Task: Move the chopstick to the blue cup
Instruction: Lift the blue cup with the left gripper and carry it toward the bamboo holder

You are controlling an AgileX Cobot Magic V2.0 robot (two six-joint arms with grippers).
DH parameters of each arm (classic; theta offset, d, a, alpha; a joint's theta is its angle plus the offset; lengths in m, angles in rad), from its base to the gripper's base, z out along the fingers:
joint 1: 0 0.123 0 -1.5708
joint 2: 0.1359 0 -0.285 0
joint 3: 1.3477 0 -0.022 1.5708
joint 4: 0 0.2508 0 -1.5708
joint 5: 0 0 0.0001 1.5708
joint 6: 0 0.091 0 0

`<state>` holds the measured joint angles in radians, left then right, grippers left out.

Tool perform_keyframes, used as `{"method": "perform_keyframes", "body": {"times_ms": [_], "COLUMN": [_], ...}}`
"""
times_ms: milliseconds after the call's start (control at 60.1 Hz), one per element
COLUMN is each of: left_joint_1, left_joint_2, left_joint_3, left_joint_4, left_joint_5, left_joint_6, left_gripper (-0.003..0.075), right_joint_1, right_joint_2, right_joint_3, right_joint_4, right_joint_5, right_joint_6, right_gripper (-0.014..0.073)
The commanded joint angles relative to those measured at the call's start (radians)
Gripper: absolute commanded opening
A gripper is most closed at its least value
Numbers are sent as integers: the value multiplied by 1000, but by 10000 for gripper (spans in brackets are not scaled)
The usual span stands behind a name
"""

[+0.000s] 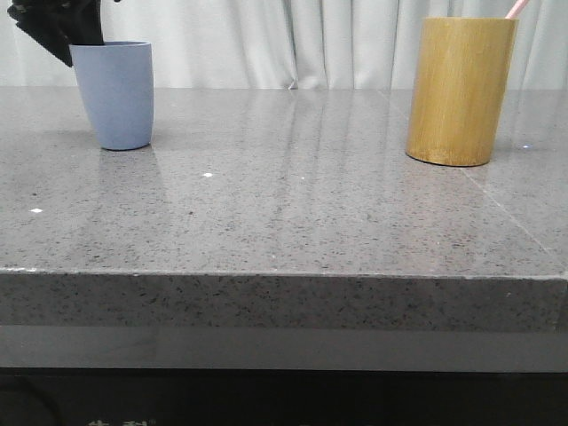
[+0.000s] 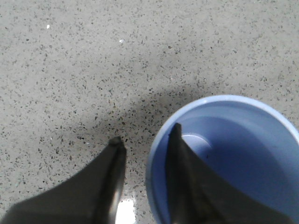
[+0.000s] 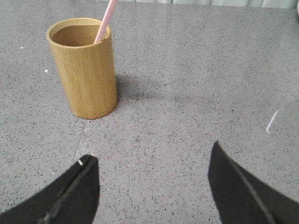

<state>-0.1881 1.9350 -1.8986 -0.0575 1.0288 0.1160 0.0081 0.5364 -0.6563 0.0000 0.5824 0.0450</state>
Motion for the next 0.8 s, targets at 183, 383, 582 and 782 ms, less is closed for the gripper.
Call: {"method": "perform_keyframes", "body": {"times_ms": [183, 383, 582, 782], "left_joint_1": [-7, -30, -131, -257], "left_joint_2": [-55, -55, -55, -54], "left_joint_3": [-34, -77, -168, -192], "left_joint_4": [-2, -20, -20, -20], "left_joint_5": [-50, -15, 35, 0], "left_joint_6": [-5, -5, -5, 8], "left_gripper": [-8, -19, -19, -19], "right_joint_1": [-4, -4, -4, -4], "right_joint_2": [11, 11, 11, 11], "right_joint_3": [-35, -35, -35, -35], "right_joint_4": [-10, -10, -9, -9], "right_joint_5": [-74, -74, -74, -68], "right_joint_6": [-6, -6, -6, -6], "right_gripper": [507, 507, 507, 507]}}
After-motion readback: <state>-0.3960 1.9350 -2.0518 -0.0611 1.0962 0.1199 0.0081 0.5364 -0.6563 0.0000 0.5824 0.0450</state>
